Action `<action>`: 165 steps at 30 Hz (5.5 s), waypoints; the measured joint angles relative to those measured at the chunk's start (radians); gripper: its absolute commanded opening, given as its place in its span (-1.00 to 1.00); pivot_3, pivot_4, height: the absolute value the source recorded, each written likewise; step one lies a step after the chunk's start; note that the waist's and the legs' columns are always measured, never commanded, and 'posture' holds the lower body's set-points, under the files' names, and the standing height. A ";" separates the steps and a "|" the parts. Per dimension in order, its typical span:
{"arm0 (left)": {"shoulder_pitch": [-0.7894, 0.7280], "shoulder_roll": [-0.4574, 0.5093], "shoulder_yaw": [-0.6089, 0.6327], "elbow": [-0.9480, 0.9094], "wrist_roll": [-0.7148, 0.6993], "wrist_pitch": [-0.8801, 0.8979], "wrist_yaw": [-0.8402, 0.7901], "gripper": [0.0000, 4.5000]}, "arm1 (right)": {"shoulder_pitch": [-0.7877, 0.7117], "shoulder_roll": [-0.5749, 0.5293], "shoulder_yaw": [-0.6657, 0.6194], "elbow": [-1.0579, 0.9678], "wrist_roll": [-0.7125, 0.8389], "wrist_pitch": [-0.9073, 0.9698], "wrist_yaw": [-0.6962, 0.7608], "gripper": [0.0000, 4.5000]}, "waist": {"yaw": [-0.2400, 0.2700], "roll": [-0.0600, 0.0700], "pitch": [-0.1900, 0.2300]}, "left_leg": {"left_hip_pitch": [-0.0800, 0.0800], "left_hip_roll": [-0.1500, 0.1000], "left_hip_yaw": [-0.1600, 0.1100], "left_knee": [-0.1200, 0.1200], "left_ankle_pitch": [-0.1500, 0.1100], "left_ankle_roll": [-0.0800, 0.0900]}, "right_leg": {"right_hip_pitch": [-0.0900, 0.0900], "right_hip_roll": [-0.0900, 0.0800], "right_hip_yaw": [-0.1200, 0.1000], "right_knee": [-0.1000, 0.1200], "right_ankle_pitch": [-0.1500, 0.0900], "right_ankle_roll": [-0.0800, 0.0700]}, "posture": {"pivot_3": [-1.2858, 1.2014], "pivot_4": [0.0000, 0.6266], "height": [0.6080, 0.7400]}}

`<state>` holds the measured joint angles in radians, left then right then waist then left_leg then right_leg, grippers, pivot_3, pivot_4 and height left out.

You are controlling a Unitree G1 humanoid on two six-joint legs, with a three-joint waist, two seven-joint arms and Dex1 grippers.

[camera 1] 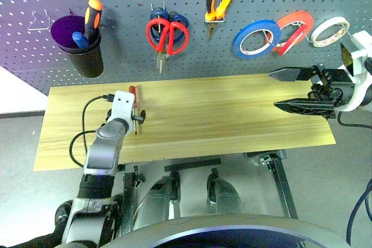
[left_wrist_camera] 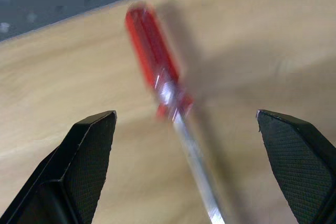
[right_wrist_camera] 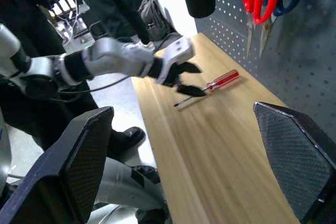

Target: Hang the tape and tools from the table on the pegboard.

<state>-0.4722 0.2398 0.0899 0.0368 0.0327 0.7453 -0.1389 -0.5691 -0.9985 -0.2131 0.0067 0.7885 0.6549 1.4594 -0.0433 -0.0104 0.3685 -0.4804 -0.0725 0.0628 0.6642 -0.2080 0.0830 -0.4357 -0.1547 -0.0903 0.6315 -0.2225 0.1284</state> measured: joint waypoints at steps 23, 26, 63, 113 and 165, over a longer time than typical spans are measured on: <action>-0.324 -0.063 0.143 0.472 -0.066 0.069 0.210 0.99 | 0.004 -0.005 0.000 -0.008 0.002 0.038 0.009 1.00 | -0.001 0.000 0.000 | 0.000 0.000 0.003 0.000 0.000 0.000 | 0.002 -0.002 0.000 0.001 0.001 0.001 | -0.17 0.15 0.74; -0.345 -0.065 0.151 0.515 -0.075 0.056 0.220 0.99 | 0.011 -0.006 -0.001 -0.019 0.004 0.047 0.008 1.00 | -0.001 -0.001 0.000 | 0.000 0.000 0.004 0.000 0.000 0.000 | 0.002 -0.002 0.000 0.001 0.001 0.001 | -0.17 0.15 0.74; -0.184 -0.102 0.146 0.152 -0.158 0.370 0.284 -0.60 | 0.017 -0.023 -0.032 -0.020 0.014 0.063 0.001 1.00 | -0.001 -0.001 0.001 | 0.001 0.000 0.022 0.000 -0.003 0.004 | -0.005 -0.012 0.000 0.000 0.011 0.006 | -0.15 0.14 0.74; 0.177 0.031 -0.068 -0.640 -0.111 -0.097 0.045 -0.60 | -0.104 -0.011 0.050 0.197 -0.101 -0.041 0.111 1.00 | 0.002 -0.001 0.000 | 0.000 0.000 0.024 0.000 -0.003 0.004 | -0.006 -0.012 0.000 -0.002 0.013 0.006 | -0.10 -0.04 0.74; -0.354 0.222 0.086 -0.401 -0.132 -0.343 -0.070 -0.60 | -0.148 -0.026 0.044 0.303 0.179 -0.065 0.147 1.00 | 0.026 -0.001 -0.036 | 0.000 0.000 0.026 0.001 -0.002 0.002 | -0.006 -0.010 -0.002 -0.001 0.014 0.007 | -0.04 -0.42 0.74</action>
<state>-0.8259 0.4620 0.1760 -0.3642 -0.0993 0.4025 -0.2089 -0.7166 -1.0249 -0.1689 0.3096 0.9673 0.5895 1.6061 -0.0174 -0.0117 0.3322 -0.4802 -0.0729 0.0891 0.6655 -0.2095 0.0853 -0.4413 -0.1647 -0.0924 0.6307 -0.2083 0.1350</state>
